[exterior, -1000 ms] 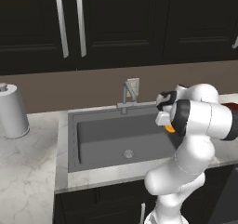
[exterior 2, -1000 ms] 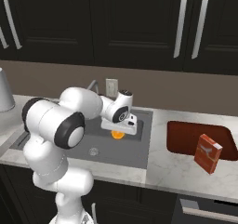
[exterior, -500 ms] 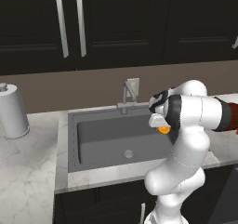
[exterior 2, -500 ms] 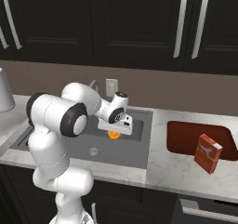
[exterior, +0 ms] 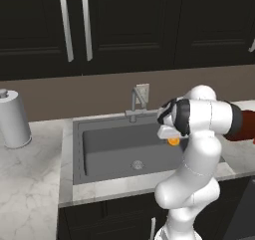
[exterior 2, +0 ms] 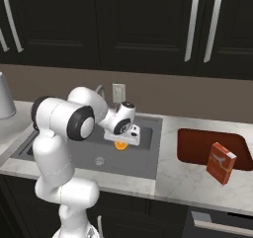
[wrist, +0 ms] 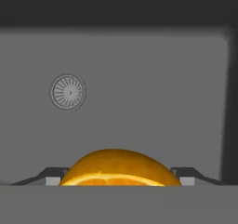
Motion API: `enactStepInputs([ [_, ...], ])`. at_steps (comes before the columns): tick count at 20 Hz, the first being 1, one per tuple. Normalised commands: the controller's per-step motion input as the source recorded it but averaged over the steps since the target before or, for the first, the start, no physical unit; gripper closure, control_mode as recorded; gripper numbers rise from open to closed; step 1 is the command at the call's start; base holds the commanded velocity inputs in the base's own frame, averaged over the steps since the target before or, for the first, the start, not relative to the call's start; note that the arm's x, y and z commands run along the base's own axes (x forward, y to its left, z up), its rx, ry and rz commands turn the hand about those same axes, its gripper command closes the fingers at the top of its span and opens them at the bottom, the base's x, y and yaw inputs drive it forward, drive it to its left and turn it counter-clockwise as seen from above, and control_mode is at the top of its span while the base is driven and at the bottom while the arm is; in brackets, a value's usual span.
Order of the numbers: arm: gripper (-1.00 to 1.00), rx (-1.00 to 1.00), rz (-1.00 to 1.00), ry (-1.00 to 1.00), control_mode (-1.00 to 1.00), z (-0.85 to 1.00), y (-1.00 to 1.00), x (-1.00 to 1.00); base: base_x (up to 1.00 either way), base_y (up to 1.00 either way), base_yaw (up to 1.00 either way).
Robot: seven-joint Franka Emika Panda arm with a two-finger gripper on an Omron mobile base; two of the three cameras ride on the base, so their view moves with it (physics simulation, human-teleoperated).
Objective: Pick up all produce items and place them in the sink. Turn on the sink faucet to wash them. Then turn the sink off and put them in the tray.
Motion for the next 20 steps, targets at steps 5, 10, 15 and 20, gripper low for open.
enactStepInputs([
  [5, 1.0, 0.0, 0.03, -0.07, -1.0, -0.34, 0.0, 0.09, 0.0, 0.0, 0.0],
  [10, 1.0, 0.0, 0.01, -0.06, -1.0, -0.27, 0.0, 0.17, 0.0, 0.0, 0.0],
  [15, 1.0, 0.0, 0.01, -0.04, -1.0, -0.28, 0.0, 0.16, 0.0, 0.0, 0.0],
  [20, 1.0, 0.0, 0.0, 0.0, -1.0, -0.22, 0.01, 0.12, 0.0, 0.0, 0.0],
])
